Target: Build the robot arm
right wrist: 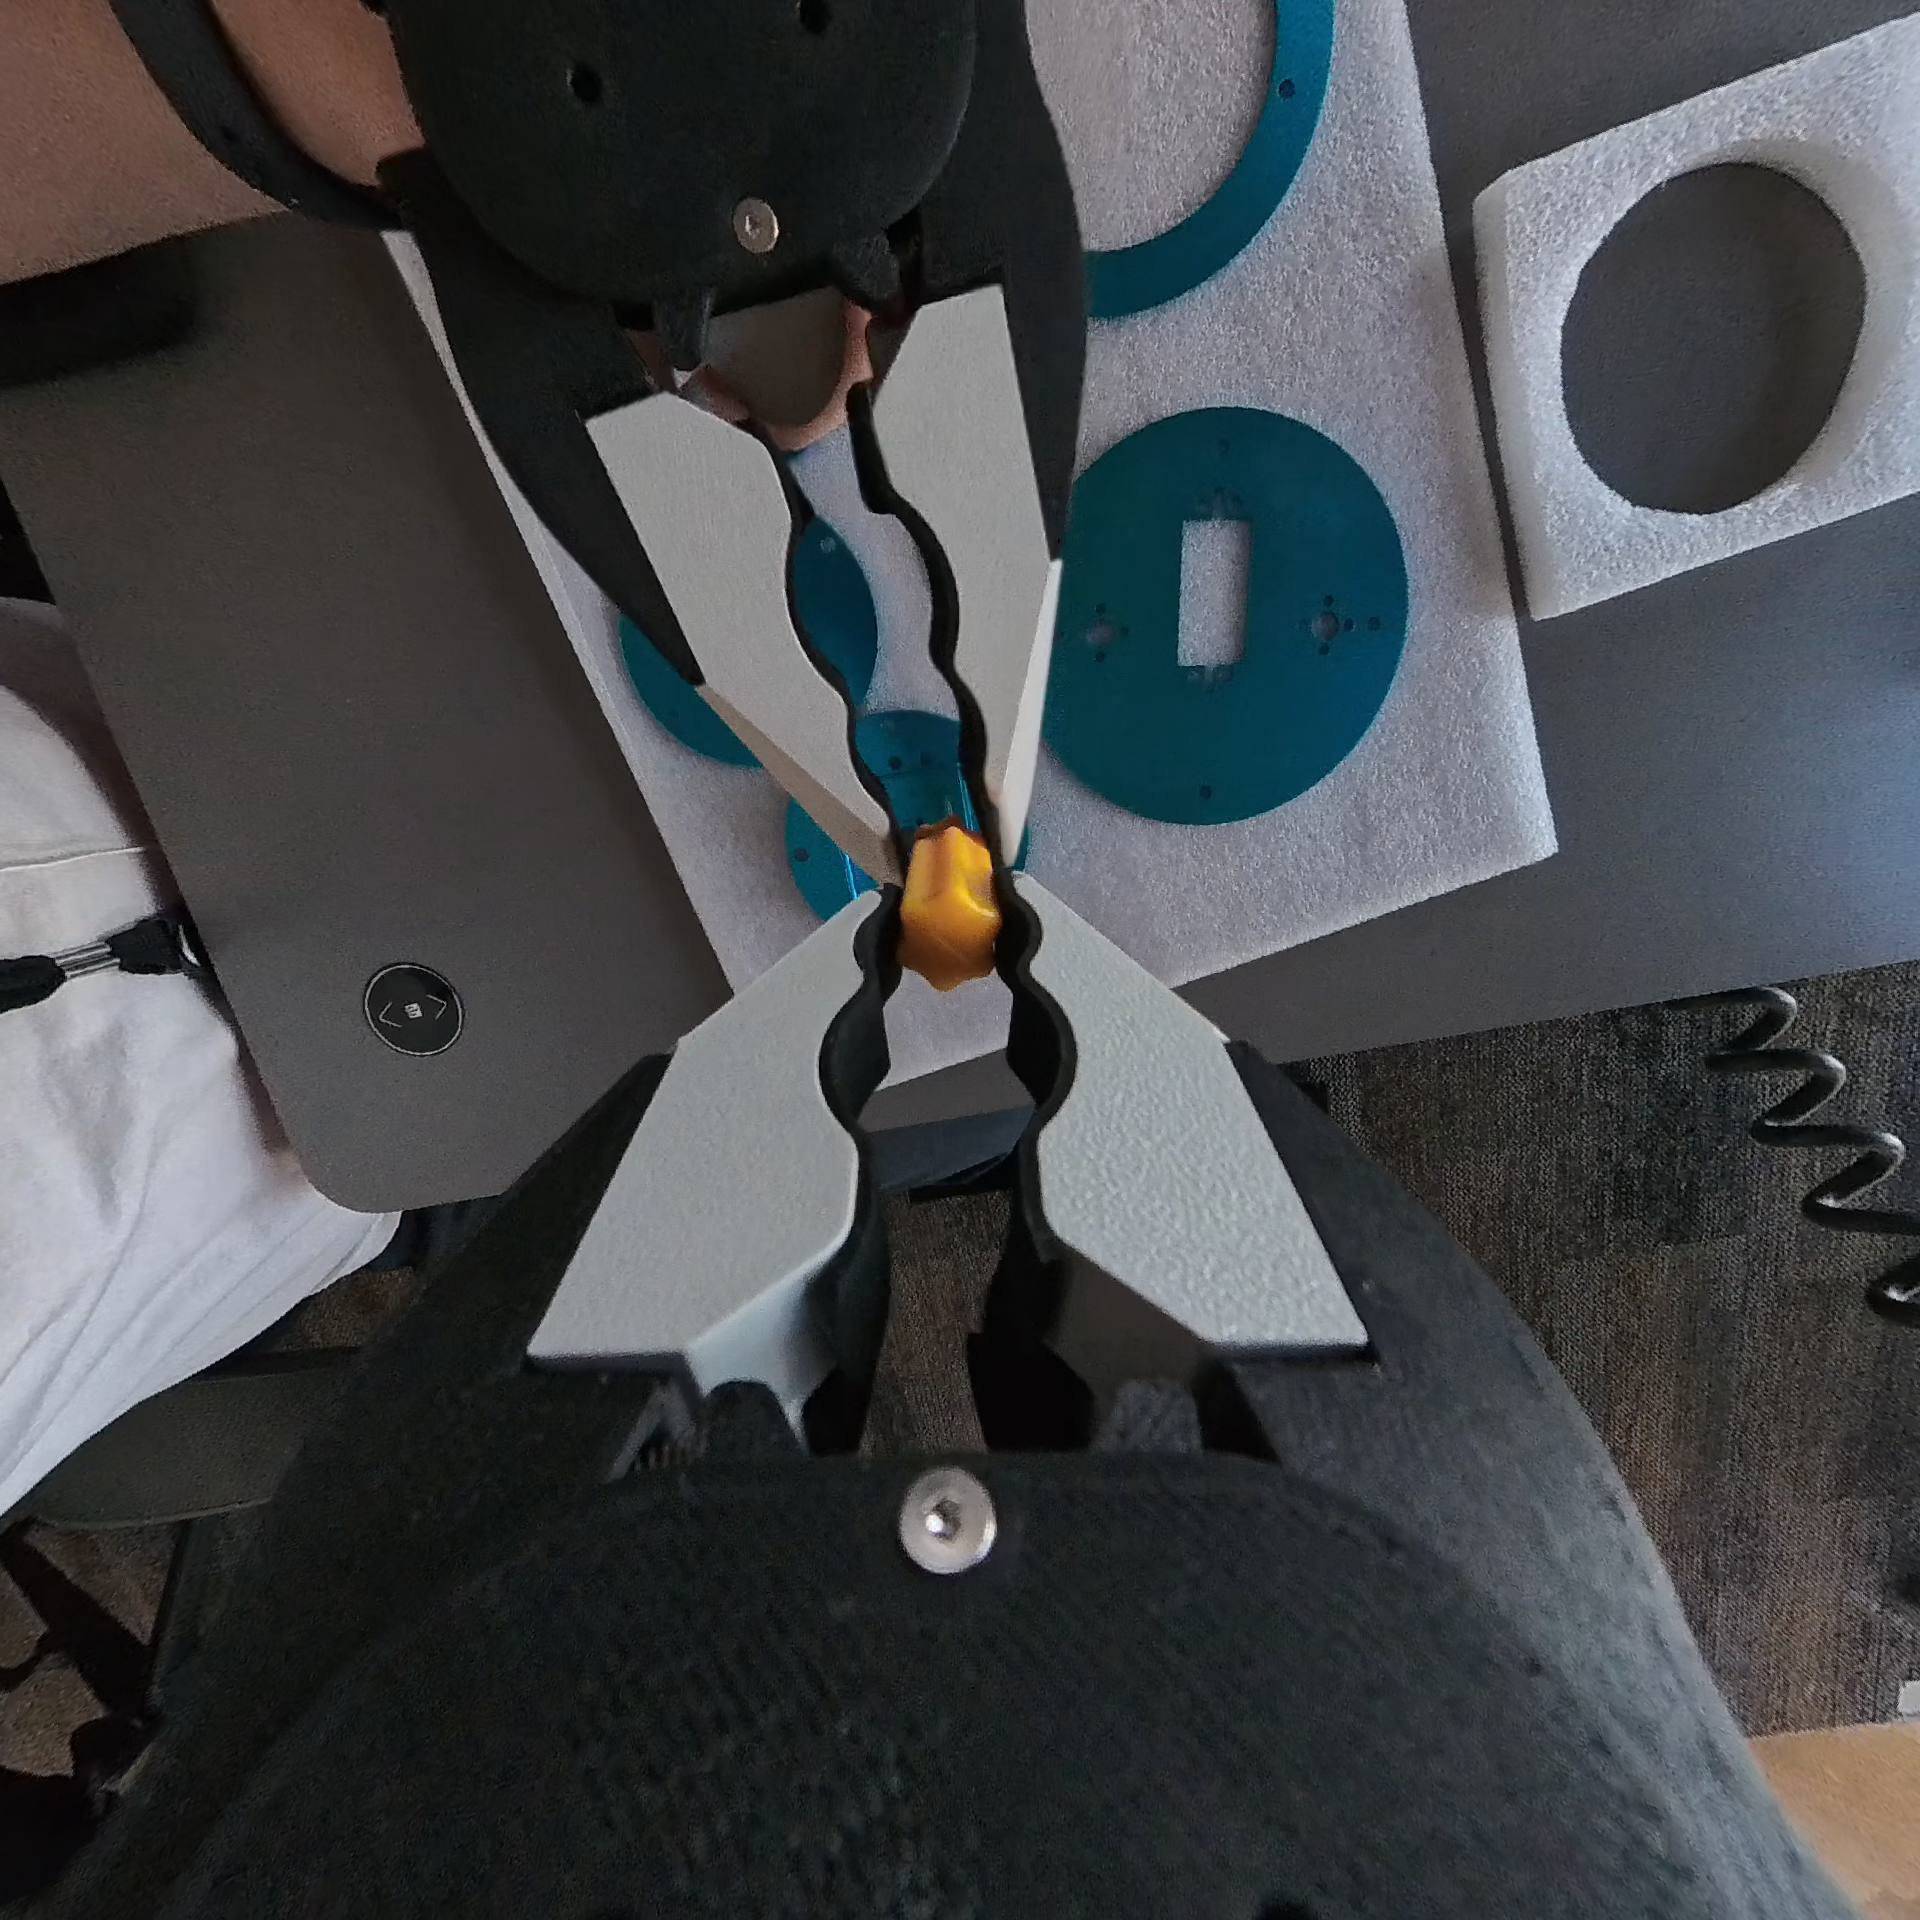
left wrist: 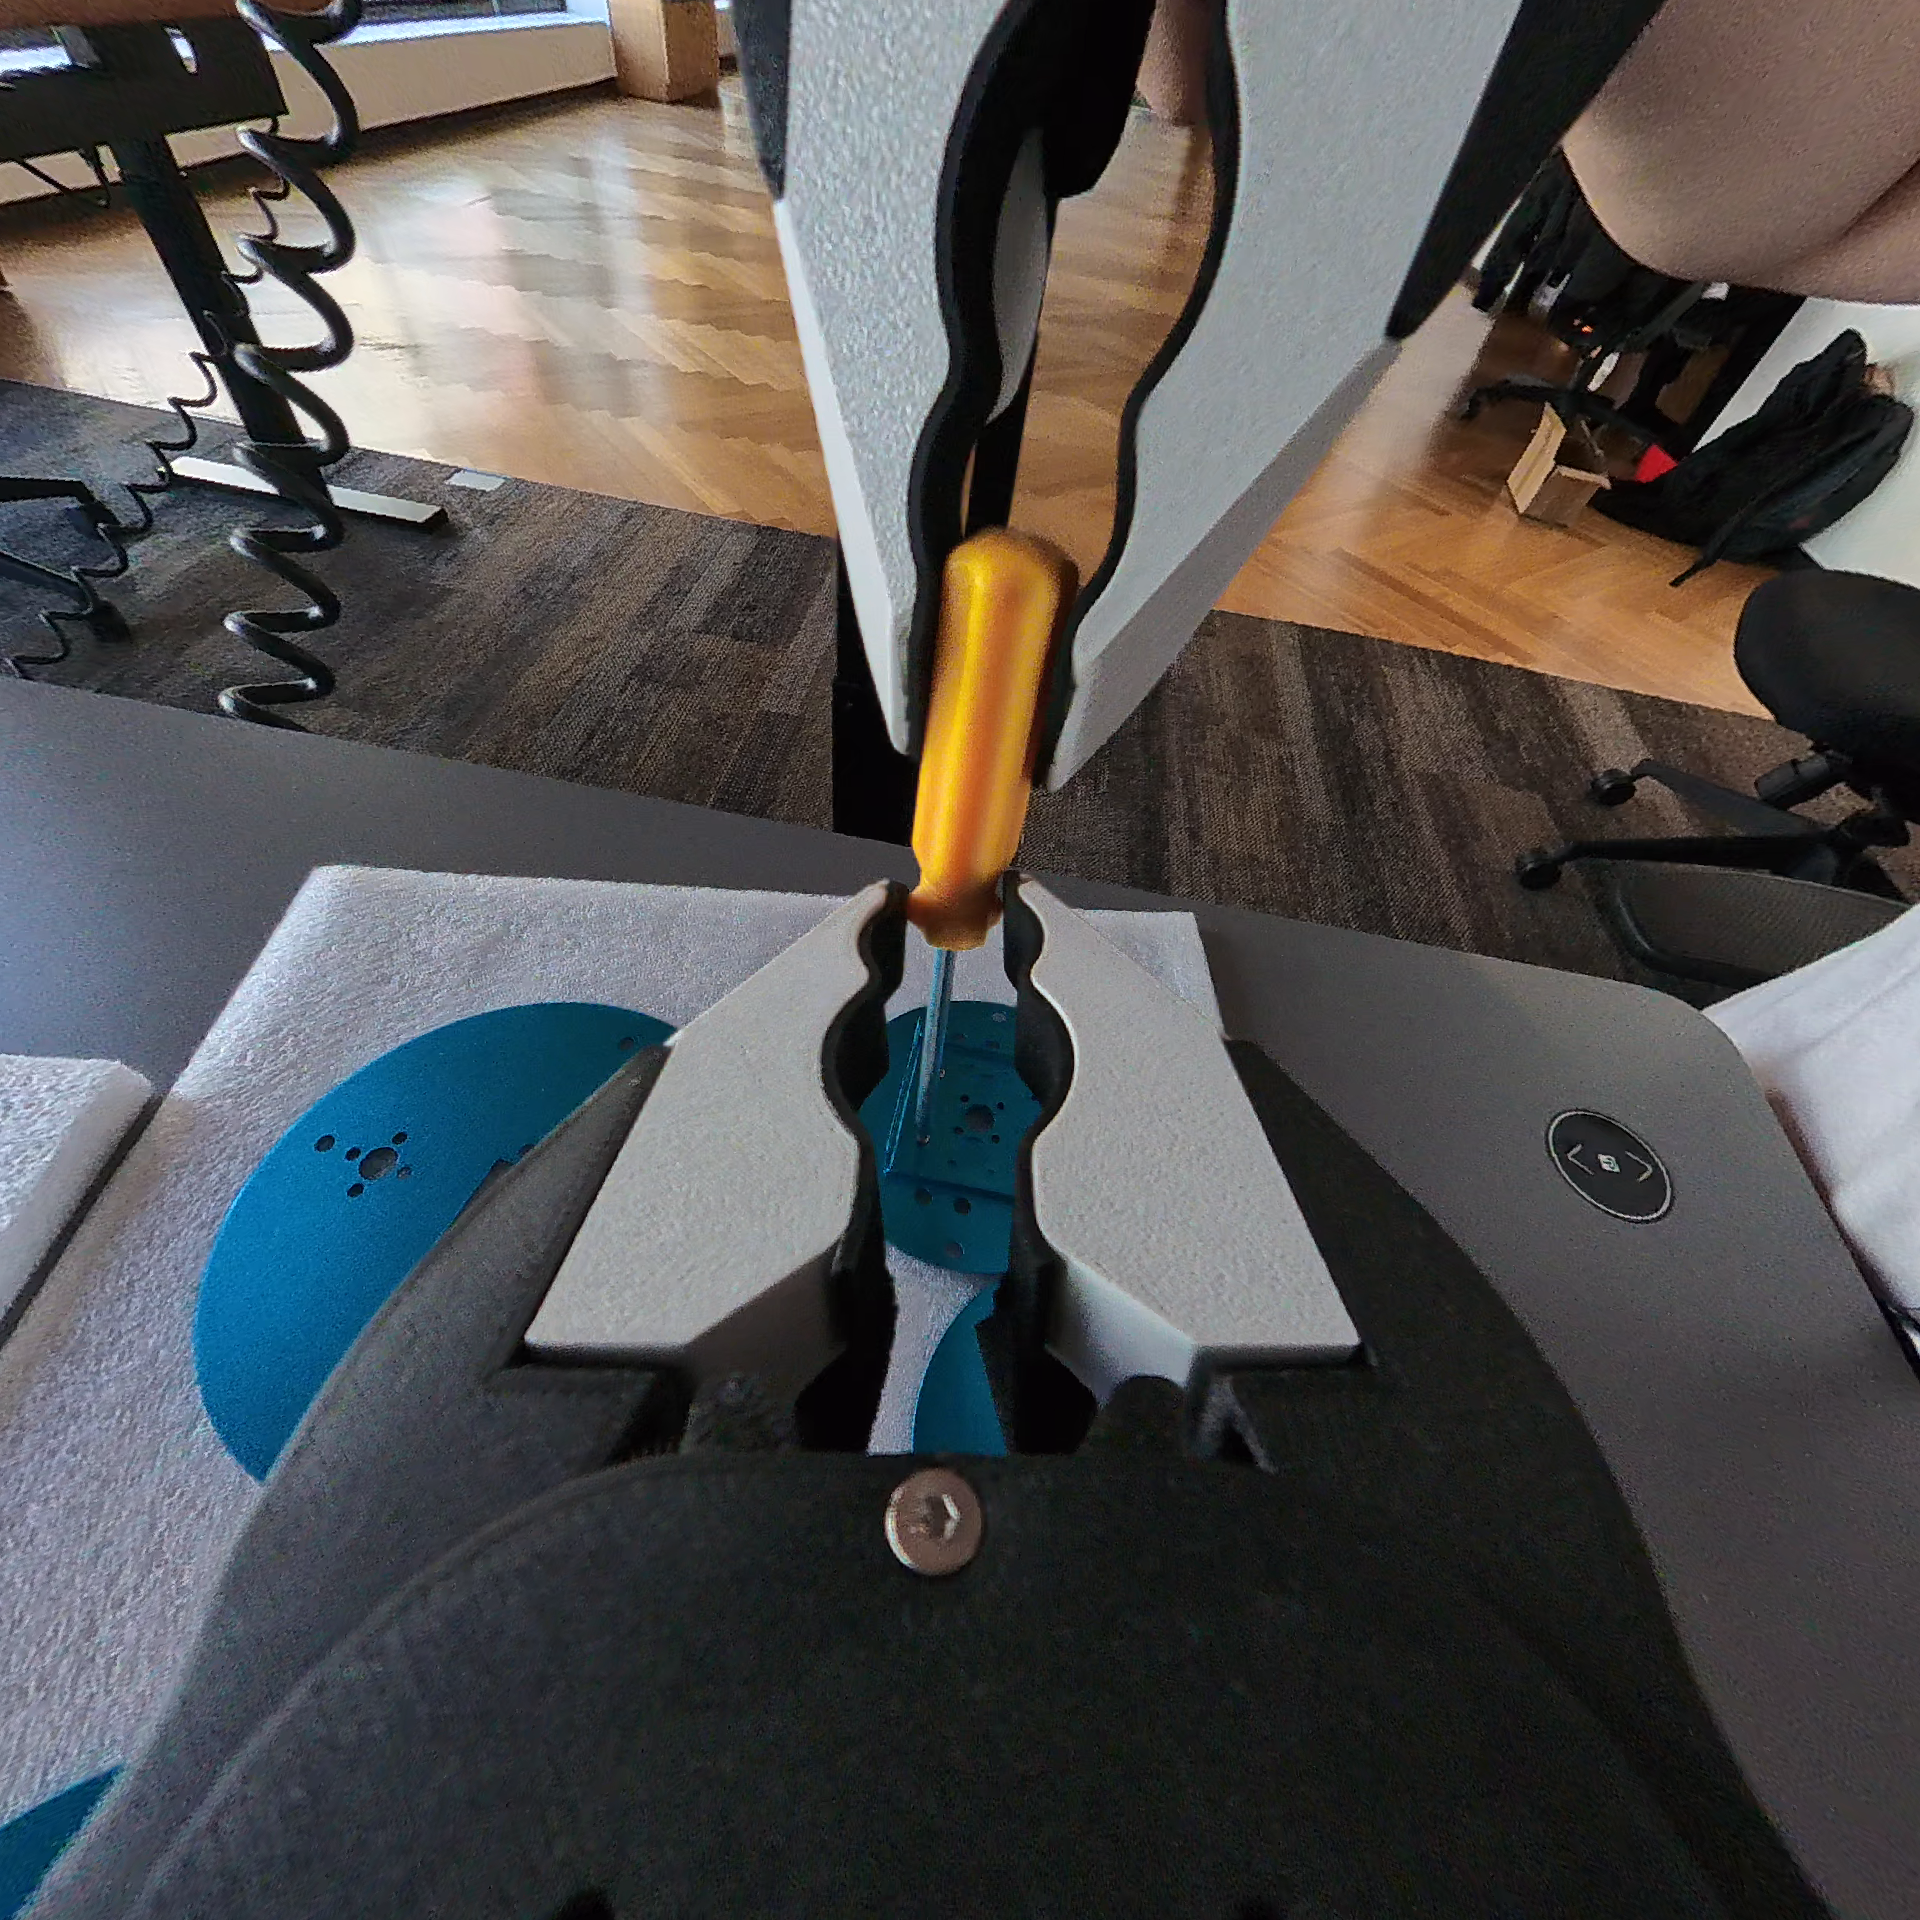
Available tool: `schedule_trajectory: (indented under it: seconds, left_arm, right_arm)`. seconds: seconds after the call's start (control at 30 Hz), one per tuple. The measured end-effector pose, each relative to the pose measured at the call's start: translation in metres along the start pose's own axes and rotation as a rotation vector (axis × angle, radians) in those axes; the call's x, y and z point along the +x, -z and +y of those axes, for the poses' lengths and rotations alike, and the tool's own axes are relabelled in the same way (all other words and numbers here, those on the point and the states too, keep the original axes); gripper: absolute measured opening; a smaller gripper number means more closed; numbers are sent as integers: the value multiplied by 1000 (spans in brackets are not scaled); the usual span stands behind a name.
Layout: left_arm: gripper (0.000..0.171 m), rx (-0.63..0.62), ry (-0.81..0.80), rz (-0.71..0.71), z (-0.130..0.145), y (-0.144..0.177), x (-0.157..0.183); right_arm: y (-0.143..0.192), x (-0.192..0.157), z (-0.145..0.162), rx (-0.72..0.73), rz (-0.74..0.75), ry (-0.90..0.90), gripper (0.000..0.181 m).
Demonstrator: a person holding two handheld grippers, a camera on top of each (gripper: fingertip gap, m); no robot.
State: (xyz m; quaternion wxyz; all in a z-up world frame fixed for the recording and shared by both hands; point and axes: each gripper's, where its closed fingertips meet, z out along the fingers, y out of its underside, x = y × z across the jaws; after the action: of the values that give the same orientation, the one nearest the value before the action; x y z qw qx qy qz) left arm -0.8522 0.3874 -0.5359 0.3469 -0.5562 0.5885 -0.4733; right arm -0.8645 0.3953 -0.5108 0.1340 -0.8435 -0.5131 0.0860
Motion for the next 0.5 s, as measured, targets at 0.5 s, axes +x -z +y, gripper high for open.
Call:
schedule_trajectory:
  seconds: [0.5]
  left_arm:
    - [16,-20,-24,-21,1,1,0]
  right_arm:
    - [-1,-1,-1,2,-5,16,18]
